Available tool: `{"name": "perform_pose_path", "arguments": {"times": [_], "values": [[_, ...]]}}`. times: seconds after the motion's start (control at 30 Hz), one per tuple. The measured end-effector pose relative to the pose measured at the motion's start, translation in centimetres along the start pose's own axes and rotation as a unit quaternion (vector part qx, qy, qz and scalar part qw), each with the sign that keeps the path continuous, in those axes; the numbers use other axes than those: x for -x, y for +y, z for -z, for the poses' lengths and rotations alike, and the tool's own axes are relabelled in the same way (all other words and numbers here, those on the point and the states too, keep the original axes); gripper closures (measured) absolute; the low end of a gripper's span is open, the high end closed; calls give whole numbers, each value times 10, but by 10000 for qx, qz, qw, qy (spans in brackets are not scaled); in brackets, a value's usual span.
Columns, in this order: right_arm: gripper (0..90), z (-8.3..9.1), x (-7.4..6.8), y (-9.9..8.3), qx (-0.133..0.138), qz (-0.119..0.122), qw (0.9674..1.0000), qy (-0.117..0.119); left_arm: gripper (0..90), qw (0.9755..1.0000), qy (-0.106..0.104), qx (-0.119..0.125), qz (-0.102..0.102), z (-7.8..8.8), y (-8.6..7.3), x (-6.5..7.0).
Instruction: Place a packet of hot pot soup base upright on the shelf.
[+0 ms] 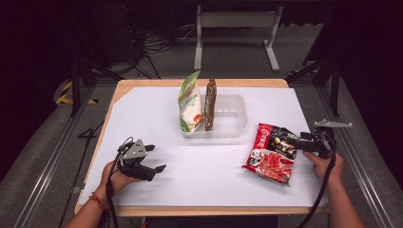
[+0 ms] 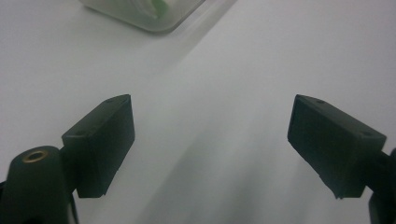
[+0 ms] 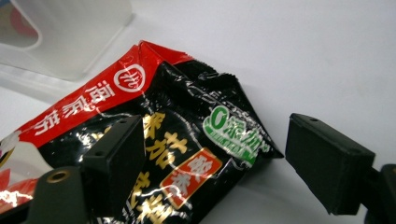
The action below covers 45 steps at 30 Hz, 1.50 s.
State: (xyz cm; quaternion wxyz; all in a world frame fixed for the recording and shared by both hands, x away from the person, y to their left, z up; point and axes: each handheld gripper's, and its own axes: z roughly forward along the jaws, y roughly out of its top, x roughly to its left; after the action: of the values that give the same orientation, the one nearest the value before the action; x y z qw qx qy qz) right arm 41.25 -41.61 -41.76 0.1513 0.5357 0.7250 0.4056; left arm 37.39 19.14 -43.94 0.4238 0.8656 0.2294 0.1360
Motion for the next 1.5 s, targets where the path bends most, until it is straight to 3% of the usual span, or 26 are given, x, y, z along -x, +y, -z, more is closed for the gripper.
{"name": "perform_pose_path", "arguments": {"times": [0.17,0.23,0.43,0.57,0.63,0.77,1.0,1.13,1.3,1.33,1.4,1.43,1.5], "values": [[225,-15,6,0,-265,-161,9993,184,158,10000,-29,14,6,-1,0,0],[253,-17,4,0,-349,-103,9991,207,160,10000,-43,8,-18,-1,0,0],[490,-12,7,-3,-169,-220,9988,392,166,9999,-69,-35,-68,-3,1,2],[672,-4,12,-6,-60,-314,9992,223,170,9999,-75,-58,-62,-3,1,1],[727,-2,15,-8,27,-437,9985,320,171,9999,-79,-62,-57,-4,1,1],[794,-1,13,-9,46,-338,9991,253,186,9998,-114,-83,-113,-4,1,2],[812,8,5,-9,-58,-26,9999,149,187,9998,-94,-114,-129,-4,1,2],[816,3,0,-12,-146,54,9984,552,186,9998,-109,-104,-158,-4,2,3],[807,-1,-16,-10,-251,303,9972,643,188,9997,-124,-132,-158,-5,2,4],[773,-2,-17,-10,-241,292,9973,633,187,9997,-113,-129,-164,-5,2,3],[542,-8,-16,-9,-339,120,9966,735,184,9998,-119,-110,-137,-4,1,3],[511,-10,-16,-8,-362,66,9961,808,185,9998,-115,-109,-127,-5,1,3],[461,-15,-16,-6,-339,39,9969,715,183,9997,-116,-132,-140,-5,1,3]]}}
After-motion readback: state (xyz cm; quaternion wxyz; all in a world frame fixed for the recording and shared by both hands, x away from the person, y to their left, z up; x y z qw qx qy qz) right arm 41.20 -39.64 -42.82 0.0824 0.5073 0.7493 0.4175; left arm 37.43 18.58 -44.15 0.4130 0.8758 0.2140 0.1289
